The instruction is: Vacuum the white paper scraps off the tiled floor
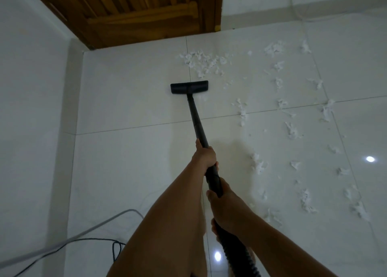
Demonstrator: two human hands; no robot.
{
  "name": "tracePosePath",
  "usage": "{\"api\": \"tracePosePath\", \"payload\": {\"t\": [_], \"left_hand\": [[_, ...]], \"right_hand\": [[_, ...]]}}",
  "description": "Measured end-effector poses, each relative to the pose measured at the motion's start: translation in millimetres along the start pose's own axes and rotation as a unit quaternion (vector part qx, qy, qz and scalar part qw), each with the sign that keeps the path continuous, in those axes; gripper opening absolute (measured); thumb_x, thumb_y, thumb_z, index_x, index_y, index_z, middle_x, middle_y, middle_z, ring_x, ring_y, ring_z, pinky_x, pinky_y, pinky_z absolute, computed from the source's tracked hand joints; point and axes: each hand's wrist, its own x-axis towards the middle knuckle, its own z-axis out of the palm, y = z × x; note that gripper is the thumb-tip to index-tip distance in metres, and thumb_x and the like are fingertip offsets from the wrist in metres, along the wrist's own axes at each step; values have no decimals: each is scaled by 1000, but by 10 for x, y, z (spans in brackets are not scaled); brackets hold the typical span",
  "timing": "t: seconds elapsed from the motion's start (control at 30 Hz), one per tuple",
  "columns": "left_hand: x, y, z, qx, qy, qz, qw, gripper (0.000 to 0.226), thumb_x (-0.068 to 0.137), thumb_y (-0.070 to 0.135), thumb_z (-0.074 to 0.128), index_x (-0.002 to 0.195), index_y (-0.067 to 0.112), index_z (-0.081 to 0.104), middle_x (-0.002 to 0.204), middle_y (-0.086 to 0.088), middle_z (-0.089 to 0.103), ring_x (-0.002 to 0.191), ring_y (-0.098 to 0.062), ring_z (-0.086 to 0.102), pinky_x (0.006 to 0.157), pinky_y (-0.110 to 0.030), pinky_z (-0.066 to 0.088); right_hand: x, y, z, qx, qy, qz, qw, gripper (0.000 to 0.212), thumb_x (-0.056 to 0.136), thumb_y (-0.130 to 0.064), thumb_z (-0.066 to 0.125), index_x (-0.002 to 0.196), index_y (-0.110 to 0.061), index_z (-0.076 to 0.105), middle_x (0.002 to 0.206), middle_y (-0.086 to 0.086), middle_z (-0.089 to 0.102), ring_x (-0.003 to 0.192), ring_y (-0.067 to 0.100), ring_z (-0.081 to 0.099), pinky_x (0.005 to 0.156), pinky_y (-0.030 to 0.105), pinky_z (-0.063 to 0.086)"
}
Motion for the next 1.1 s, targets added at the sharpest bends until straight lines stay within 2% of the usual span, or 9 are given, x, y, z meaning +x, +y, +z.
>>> {"api": "tracePosePath", "payload": {"t": [0.1,0.23,0.4,0.47,0.57,0.7,0.87,0.97,1.1], "left_hand": [[160,260,-212,18,5,10,1000,64,111,29,34,161,42,-3,89,-14,58,57,-16,53,51,-28,51],[317,579,-473,30,7,14,999,64,111,29,35,161,41,-3,80,-12,56,57,-16,53,51,-28,51],[479,860,-654,17,3,6,1000,67,111,30,34,161,44,-9,78,-11,55,57,-15,52,58,-29,53],[545,946,-700,8,5,-3,1000,67,111,31,35,160,47,-8,79,-11,55,57,-15,52,64,-31,55],[654,1063,-750,9,5,-2,1000,68,111,30,35,160,47,-9,80,-12,56,57,-16,52,72,-34,56],[780,1192,-806,-10,6,-5,1000,66,111,29,36,160,48,-5,78,-10,53,57,-15,50,61,-30,53],[850,1277,-864,-7,7,-1,1000,66,111,31,35,160,48,-5,76,-8,52,57,-14,49,66,-32,55],[783,1245,-860,14,4,-3,1000,67,111,31,35,160,47,-8,76,-9,53,57,-15,50,76,-35,57],[614,1156,-823,18,0,-3,1000,67,111,31,35,160,45,-8,75,-10,53,56,-15,51,68,-33,56]], "right_hand": [[177,-326,47,4,2,-1,1000,55,108,-35,40,159,-40,18,80,9,62,33,7,55,38,20,47],[368,-709,112,-1,10,-11,1000,53,109,-34,39,159,-38,20,82,9,63,27,2,52,33,15,41],[526,-1064,120,23,1,5,1000,54,109,-33,40,159,-39,20,86,12,62,34,7,54,35,17,43],[589,-1158,121,26,4,8,1000,54,109,-32,40,159,-39,20,89,13,62,32,7,53,33,16,42],[686,-1274,108,34,3,9,999,53,109,-32,40,158,-40,21,94,15,62,41,11,55,35,18,44],[848,-1385,92,32,6,5,999,52,109,-33,39,158,-38,21,96,14,63,46,12,57,36,17,43],[965,-1453,122,20,15,3,1000,52,109,-34,39,159,-36,22,95,12,63,44,10,56,32,13,39],[885,-1441,121,29,8,9,1000,53,109,-34,39,158,-38,21,93,13,65,46,12,58,37,19,45],[683,-1387,95,33,-6,11,999,51,109,-34,39,157,-38,22,87,12,64,43,13,58,40,22,47]]}}
